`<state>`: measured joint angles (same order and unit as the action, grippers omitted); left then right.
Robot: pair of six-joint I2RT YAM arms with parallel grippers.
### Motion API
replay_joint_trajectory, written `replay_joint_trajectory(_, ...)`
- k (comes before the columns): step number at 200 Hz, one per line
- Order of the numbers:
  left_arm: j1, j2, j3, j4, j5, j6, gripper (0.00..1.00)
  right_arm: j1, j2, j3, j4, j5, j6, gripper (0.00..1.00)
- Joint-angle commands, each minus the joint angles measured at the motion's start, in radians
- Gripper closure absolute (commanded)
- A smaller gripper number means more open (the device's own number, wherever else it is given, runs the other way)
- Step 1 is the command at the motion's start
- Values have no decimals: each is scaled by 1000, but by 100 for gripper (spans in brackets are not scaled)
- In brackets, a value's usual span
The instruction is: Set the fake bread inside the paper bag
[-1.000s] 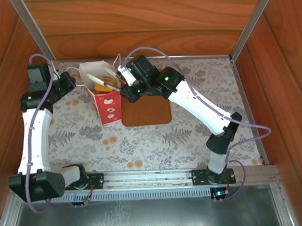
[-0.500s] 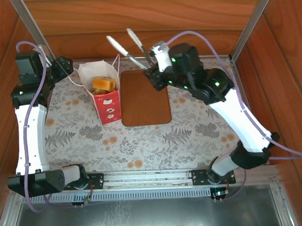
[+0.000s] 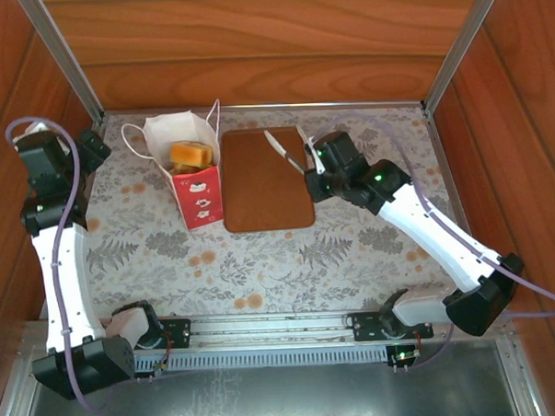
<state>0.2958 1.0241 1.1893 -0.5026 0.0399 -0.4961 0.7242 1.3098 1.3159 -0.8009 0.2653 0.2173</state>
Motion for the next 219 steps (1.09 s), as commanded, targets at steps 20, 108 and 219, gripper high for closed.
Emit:
replay_joint_trajectory(20,65,-71,-176,120,-33,-32,6,-12,40,-183,290,-56,-29,57)
replay_joint_trajectory(108,73,-41,-481,361,-88,-108,4,-14,288,-224,335,-31,-27,56)
replay_joint_trajectory(219,67,80,-475,380,-58,-125,4,-14,401,-254,214,-147,94,42)
